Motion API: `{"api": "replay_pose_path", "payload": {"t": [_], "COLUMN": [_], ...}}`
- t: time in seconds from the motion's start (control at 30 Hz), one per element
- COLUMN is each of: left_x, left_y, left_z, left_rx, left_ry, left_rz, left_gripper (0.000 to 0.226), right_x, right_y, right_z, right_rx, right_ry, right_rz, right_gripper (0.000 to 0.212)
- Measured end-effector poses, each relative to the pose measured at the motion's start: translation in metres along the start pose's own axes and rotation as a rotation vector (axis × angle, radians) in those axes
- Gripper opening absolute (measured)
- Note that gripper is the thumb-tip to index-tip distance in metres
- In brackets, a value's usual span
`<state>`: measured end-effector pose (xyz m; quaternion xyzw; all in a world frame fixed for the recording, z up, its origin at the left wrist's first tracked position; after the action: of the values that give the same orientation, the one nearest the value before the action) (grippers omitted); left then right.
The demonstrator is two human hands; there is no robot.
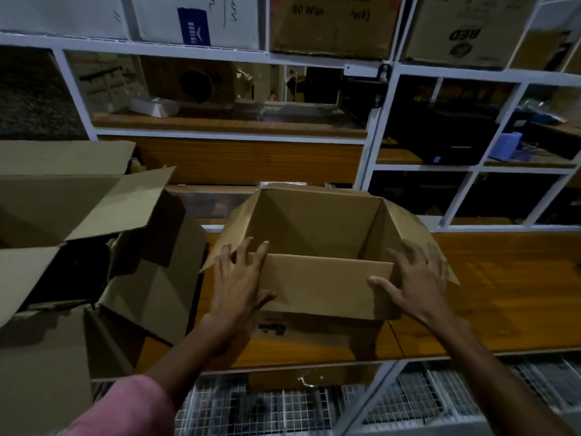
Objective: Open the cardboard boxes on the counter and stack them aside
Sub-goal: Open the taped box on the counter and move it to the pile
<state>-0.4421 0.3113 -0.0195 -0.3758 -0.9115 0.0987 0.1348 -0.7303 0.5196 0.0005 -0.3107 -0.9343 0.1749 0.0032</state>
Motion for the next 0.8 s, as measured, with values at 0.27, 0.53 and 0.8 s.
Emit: {"api": "replay_pose_path", "payload": {"t": [0.27, 0.53, 0.8], "left_x": [0.006, 0.019, 0.028], "left_y": [0.006, -0.002, -0.017], "left_z": [0.029, 0.035, -0.027], "left_rx": [0.038, 0.106, 0.349], "left_ry": [-0.037, 0.014, 0.047], "left_rz": [0.088, 0.079, 0.149], "left_gripper": [0.146, 0.141, 0.128], "right_x": [0.007, 0.004, 0.003], "right_y": [0.012, 0.007, -0.018], "right_z": [0.023, 0.037, -0.026], "right_rx": [-0.015, 0.196, 0.403], "right_ry": [-0.391, -0.414, -0.413], "right_rz": [-0.095, -0.12, -0.21], "right_gripper": [0.115, 0.086, 0.081]}}
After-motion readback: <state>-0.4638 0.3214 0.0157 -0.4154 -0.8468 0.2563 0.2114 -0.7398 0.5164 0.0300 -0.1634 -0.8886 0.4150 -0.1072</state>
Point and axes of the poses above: each hand's wrist, its own y-axis away from the middle knuckle, its own z-axis out of the palm, x = y × z, the point moved 1 cm from there along -y, towards the middle knuckle, and after that the axes turned 1 degree about x, right-handed, at the moved point
